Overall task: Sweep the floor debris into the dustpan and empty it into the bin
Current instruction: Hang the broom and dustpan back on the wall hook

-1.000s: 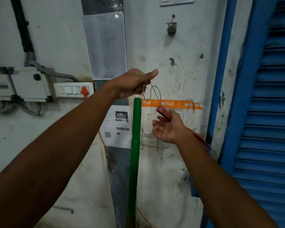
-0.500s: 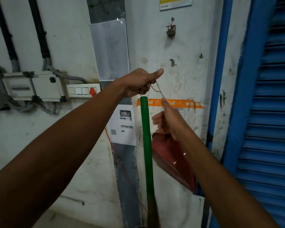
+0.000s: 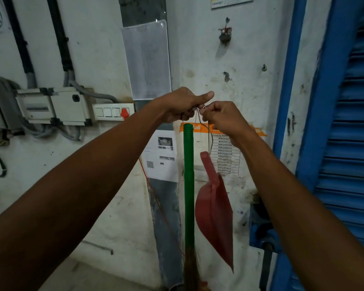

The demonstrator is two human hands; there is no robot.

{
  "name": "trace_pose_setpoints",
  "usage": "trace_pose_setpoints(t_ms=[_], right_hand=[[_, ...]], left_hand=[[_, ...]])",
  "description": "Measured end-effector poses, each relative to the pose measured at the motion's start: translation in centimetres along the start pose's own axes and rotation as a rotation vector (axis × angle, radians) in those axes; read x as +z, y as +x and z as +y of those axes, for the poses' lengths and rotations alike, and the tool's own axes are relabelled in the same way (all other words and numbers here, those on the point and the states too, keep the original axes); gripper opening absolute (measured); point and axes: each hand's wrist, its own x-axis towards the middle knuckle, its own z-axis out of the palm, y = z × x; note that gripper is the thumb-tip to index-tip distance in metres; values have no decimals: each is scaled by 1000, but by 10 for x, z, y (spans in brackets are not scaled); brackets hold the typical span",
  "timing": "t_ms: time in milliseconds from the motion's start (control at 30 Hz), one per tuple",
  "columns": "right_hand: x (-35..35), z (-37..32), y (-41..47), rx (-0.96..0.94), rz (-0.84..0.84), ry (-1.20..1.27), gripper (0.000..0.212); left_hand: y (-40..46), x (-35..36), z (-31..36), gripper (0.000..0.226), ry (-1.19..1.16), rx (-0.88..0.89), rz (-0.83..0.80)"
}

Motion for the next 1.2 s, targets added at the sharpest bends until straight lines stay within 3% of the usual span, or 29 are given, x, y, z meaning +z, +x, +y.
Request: trace_pose_setpoints(t_ms=[167,333,467,600,700,867,1000,1100,1200], right_hand=[[-7,-9,6,24,-150,132,22],[-7,-15,8,94,-172,266,12],[-15,-11,12,207,-193,614,9],[-16,-7,14,234,-359,466,17],[-15,-9,17,211,-422,349,25],[-19,-17,25,149,-373,293,22],[-23,-18,32,145,-274,187,21],[-25,-17,35,108,-202,113,36],[-27,-17,40,50,-237,60,43]], left_hand=[[-5,-14,-5,50,22,-23,-47],[-8,-23,-9,46,37,-40,-105],[-7,-29,-19,37,-13,14,-132],[-6,-28,-22,34,-35,81,-131],[-4,-25,-18,44,-10,84,-96],[0,-25,-14,42,-24,61,-63],[7,-25,-15,22,20,82,-48],[12,-28,-17,13,57,91,-12],[20,-28,-19,12,56,118,9]])
